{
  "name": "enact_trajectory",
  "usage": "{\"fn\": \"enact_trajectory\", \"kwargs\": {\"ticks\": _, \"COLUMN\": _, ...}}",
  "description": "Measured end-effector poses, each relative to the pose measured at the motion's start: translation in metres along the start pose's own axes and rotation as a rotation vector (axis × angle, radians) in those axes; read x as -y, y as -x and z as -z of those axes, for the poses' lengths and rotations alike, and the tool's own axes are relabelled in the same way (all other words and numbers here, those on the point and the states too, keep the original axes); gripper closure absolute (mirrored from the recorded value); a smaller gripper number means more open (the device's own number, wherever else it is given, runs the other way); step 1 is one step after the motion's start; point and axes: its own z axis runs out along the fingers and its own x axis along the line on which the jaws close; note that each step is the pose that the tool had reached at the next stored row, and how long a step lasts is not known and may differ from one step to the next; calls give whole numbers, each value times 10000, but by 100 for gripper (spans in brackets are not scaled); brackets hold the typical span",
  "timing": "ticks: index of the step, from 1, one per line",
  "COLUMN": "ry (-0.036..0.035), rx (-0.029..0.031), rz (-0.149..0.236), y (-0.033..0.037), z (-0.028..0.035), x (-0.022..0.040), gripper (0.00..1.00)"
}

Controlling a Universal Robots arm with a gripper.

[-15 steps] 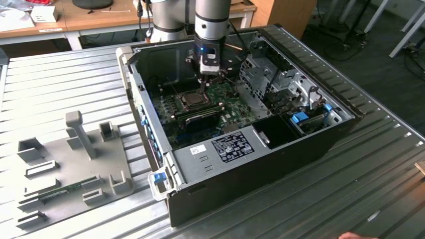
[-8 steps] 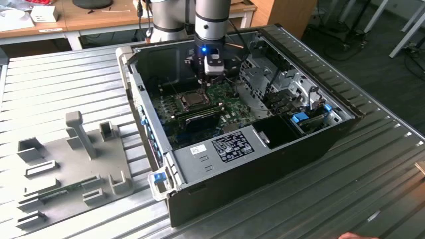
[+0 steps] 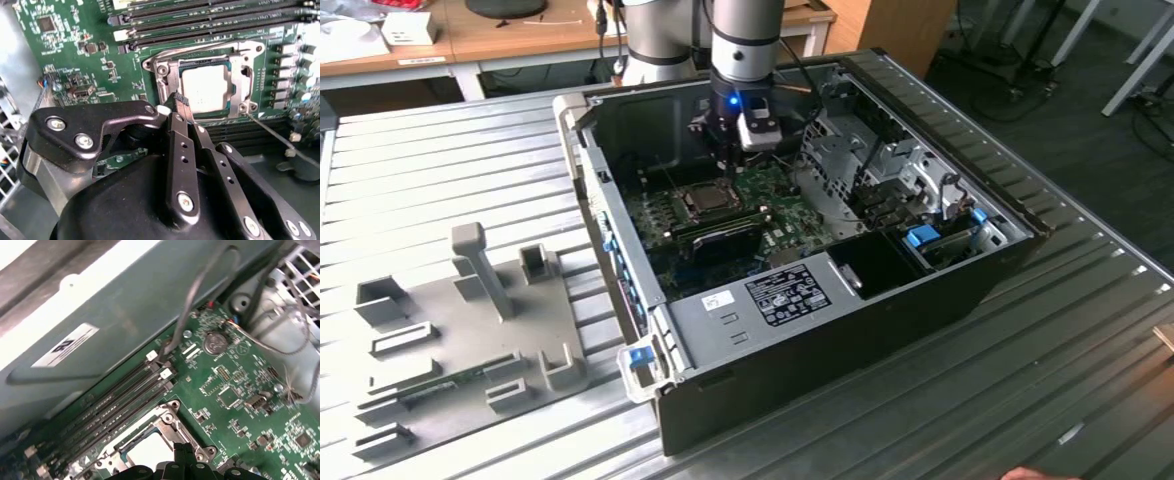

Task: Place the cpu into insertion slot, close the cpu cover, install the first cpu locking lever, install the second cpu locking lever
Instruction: 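Close the cpu cover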

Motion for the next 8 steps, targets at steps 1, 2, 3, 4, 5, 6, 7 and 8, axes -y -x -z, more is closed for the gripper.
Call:
{"fn": "enact_trajectory", "kwargs": {"ticks": 1, "ry": 0, "rx": -4, "rz": 179, "y": 0, "z": -1, "x": 0, "gripper": 89}}
{"fn": "enact_trajectory", "kwargs": {"ticks": 2, "ry": 2, "rx": -8, "rz": 361, "y": 0, "z": -2, "x": 0, "gripper": 89}}
{"fn": "enact_trajectory", "kwargs": {"ticks": 3, "ry": 2, "rx": -12, "rz": 539, "y": 0, "z": -3, "x": 0, "gripper": 89}}
{"fn": "enact_trajectory", "kwargs": {"ticks": 4, "ry": 3, "rx": -16, "rz": 736, "y": 0, "z": -5, "x": 0, "gripper": 89}}
{"fn": "enact_trajectory", "kwargs": {"ticks": 5, "ry": 4, "rx": -19, "rz": 915, "y": 0, "z": -6, "x": 0, "gripper": 89}}
{"fn": "enact_trajectory", "kwargs": {"ticks": 6, "ry": 4, "rx": -23, "rz": 1095, "y": 0, "z": -7, "x": 0, "gripper": 89}}
{"fn": "enact_trajectory", "kwargs": {"ticks": 7, "ry": 5, "rx": -27, "rz": 1275, "y": 0, "z": -8, "x": 0, "gripper": 89}}
{"fn": "enact_trajectory", "kwargs": {"ticks": 8, "ry": 6, "rx": -31, "rz": 1454, "y": 0, "z": -9, "x": 0, "gripper": 89}}
